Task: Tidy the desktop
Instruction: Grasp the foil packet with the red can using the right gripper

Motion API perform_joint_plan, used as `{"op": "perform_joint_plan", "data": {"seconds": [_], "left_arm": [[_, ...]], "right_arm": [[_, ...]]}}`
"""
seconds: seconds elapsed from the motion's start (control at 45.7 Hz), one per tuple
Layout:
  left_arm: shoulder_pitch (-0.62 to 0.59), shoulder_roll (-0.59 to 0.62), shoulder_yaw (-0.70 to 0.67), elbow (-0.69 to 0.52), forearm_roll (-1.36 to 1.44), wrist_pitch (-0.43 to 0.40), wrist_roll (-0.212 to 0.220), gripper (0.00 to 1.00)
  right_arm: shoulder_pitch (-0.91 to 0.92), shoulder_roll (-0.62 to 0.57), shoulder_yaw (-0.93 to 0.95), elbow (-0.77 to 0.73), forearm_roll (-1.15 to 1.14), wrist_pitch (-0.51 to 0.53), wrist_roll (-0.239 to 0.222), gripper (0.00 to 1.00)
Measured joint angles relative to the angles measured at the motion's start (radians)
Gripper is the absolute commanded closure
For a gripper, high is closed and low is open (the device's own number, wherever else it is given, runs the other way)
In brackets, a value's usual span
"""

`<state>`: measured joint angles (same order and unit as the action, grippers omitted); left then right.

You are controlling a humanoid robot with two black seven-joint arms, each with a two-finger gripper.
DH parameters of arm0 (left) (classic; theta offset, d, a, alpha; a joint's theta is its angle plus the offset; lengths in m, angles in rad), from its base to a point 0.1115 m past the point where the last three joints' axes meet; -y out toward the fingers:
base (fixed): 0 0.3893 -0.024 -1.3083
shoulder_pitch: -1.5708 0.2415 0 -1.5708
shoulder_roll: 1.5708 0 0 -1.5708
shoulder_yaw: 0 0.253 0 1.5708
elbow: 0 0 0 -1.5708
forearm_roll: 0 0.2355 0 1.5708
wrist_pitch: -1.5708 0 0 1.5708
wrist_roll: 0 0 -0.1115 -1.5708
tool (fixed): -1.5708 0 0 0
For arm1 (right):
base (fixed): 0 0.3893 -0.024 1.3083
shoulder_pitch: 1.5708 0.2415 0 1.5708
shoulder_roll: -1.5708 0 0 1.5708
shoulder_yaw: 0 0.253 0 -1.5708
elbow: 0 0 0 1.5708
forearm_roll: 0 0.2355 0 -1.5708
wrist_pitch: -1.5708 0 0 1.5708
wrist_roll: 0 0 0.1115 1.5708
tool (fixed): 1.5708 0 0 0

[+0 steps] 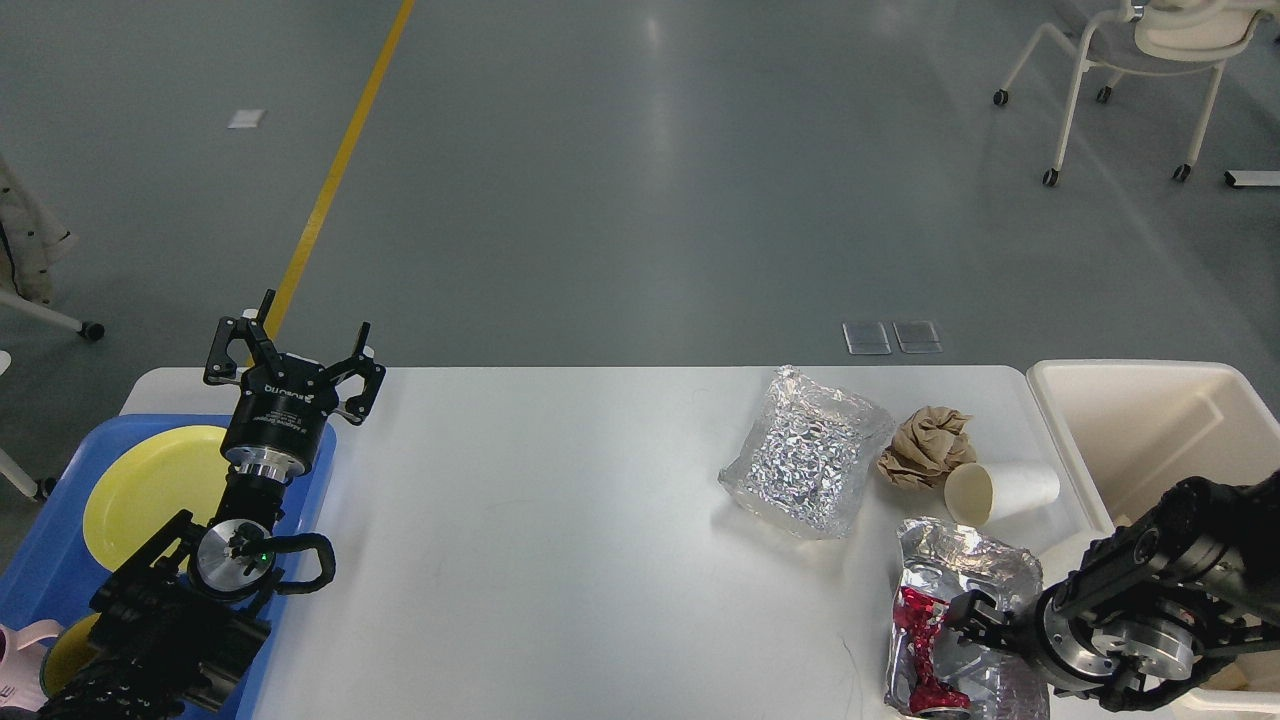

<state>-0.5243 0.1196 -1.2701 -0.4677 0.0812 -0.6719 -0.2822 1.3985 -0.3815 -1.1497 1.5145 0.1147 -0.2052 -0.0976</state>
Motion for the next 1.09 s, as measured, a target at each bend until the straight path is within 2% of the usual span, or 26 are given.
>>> {"op": "perform_joint_plan", "data": {"seconds": [0.066,0.131,0.153,0.241,0.306,0.372,0.416,0.81,1.094], "left_arm": [[0.0,0.0,0.0,0.0,0.0,0.0,0.0,0.03],[0.0,0.0,0.0,0.0,0.0,0.0,0.0,0.03],[0.0,0.0,0.0,0.0,0.0,0.0,0.0,0.03],[0.0,0.0,0.0,0.0,0.0,0.0,0.0,0.03],[0.0,0.0,0.0,0.0,0.0,0.0,0.0,0.03],[0.0,0.0,0.0,0.0,0.0,0.0,0.0,0.03],[0.0,0.0,0.001,0.0,0.0,0.0,0.0,0.03],[0.0,0.0,0.001,0.0,0.0,0.0,0.0,0.03],[0.0,0.0,0.001,0.0,0.0,0.0,0.0,0.03]], "right_arm": [[-0.036,-0.001,0.001,-0.031,-0.001,-0.021,0.013,0.04],[-0.058,-0.005,0.0,-0.051,0.003,-0.032,0.031,0.12],[-0.063,-0.006,0.0,-0.056,0.005,-0.035,0.036,0.18],[-0.08,-0.009,0.0,-0.063,0.01,-0.047,0.06,0.54],[-0.092,-0.008,0.0,-0.065,0.012,-0.057,0.077,0.7],[-0.102,-0.004,0.0,-0.065,0.013,-0.072,0.087,0.92],[-0.104,-0.001,0.001,-0.065,0.014,-0.082,0.089,0.99],[-0.103,-0.005,0.003,-0.015,0.016,-0.183,0.088,1.0],[-0.032,-0.027,0.002,0.113,-0.003,-0.183,0.091,1.0]]}}
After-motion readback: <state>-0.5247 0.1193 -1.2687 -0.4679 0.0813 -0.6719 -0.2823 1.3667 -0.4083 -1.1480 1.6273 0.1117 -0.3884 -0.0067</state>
